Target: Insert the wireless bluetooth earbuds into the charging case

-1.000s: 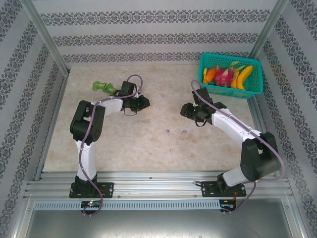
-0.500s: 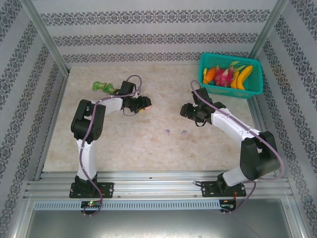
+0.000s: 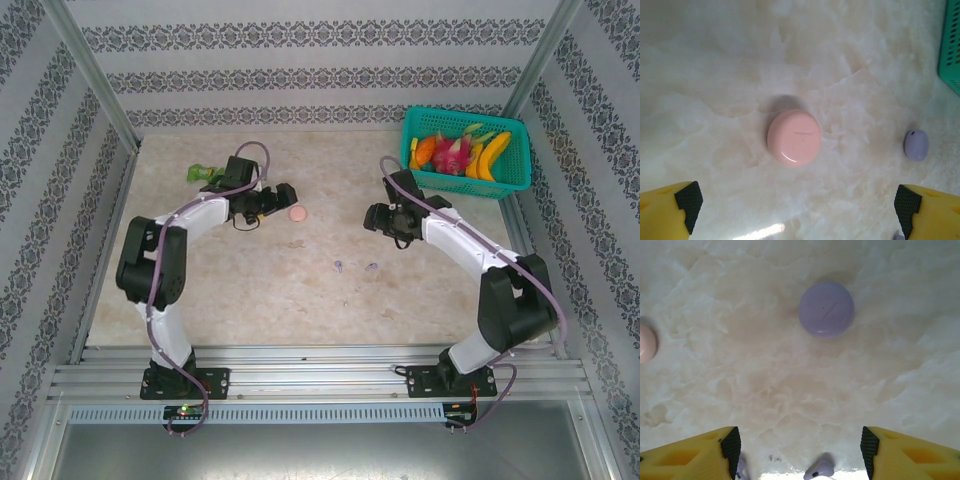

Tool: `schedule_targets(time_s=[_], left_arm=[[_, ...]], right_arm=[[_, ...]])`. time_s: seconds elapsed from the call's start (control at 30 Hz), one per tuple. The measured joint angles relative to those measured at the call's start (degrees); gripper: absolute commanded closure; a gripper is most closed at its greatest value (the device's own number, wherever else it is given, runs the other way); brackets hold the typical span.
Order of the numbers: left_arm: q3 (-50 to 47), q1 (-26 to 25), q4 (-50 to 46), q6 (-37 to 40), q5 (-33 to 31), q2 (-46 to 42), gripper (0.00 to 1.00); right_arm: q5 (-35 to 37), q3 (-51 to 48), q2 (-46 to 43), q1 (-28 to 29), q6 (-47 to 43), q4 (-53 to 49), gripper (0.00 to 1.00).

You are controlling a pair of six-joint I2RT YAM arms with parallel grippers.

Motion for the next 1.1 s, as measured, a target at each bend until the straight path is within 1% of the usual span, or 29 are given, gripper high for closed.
schedule_targets(time_s=[0.13, 0.27, 0.37, 0.43, 0.5, 0.63, 0.87, 1.0, 1.1], left_arm=[[-0.13, 0.0, -2.67, 2.4, -4.11, -8.63, 0.0], [-1.05, 0.0, -3.54, 3.67, -9.46, -15.89, 0.0], [-3.52, 0.0, -3.56, 3.32, -14.93, -19.98, 0.0], [-5.84, 0.11, -3.54, 2.16, -18.62, -22.03, 0.0], [-7.85, 0.52, -3.61, 1.36, -20.17, -23.23, 0.0], [-10.91, 1.64, -3.58, 0.7, -21.51, -25.2, 0.0], [-12.5, 1.97, -2.86, -0.44, -21.07, -28.98, 0.0], [-12.55, 1.97, -1.53, -1.2, -20.39, -29.33, 0.0], [-13.09, 1.97, -0.87, -1.92, -20.02, -29.33, 0.0]], right_arm=[[3.06, 3.74, 3.45, -0.42, -0.26, -2.84, 0.26], [5.14, 7.26, 7.58, -1.16, -0.04, -4.48, 0.24], [5.88, 9.66, 11.19, -1.55, 0.39, -5.49, 0.24], [6.16, 11.8, 14.08, -1.62, 0.61, -6.34, 0.21], [6.14, 14.01, 16.81, -1.79, 0.61, -6.86, 0.21], [6.34, 18.67, 21.7, -1.92, 0.15, -8.26, 0.2], [6.29, 25.27, 27.39, -2.69, -0.26, -9.66, 0.21], [6.29, 28.76, 30.58, -3.04, -1.03, -10.25, 0.21], [6.29, 29.53, 32.06, -3.06, -1.68, -10.56, 0.21]])
